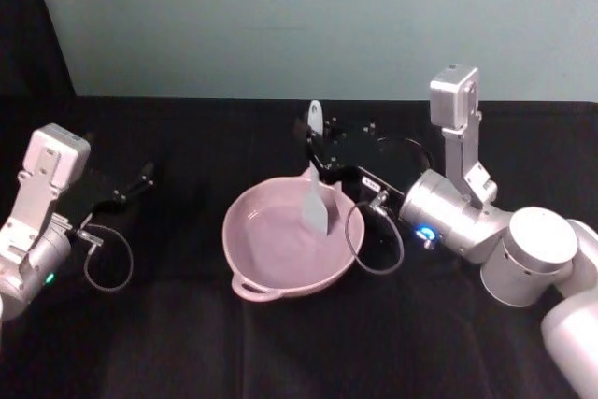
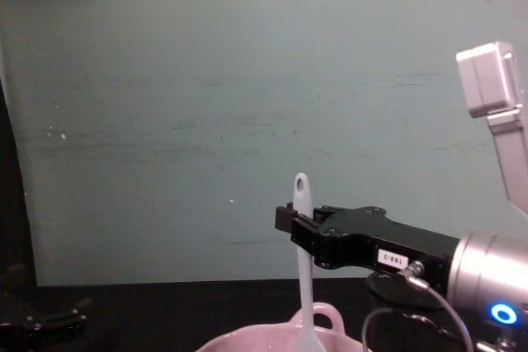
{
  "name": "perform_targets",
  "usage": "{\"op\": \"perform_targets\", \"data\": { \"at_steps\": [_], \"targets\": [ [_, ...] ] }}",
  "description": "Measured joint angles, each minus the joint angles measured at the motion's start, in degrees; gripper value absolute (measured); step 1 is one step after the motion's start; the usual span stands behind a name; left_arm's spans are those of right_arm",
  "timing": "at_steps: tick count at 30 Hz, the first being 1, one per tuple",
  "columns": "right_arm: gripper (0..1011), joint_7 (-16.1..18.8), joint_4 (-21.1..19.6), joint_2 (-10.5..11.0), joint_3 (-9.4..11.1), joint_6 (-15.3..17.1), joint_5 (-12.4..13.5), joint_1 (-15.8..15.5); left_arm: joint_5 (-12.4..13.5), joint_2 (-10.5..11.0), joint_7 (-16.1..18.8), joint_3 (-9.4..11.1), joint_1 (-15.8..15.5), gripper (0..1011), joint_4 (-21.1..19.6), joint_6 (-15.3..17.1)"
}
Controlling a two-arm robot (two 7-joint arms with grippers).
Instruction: Use the one hand to pick up the spoon and stir the clear water in the bowl.
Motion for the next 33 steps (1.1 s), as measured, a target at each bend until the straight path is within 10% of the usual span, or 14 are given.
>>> {"op": "perform_targets", "data": {
  "at_steps": [13,33],
  "targets": [
    [116,2.21,-5.64,1.42,-2.51,1.63,2.54,-2.9,0.0,0.0,0.0,0.0,0.0,1011,0.0,0.0],
    [116,-0.93,0.1,-1.94,-1.67,0.36,2.78,0.98,0.0,0.0,0.0,0.0,0.0,1011,0.0,0.0]
  ]
}}
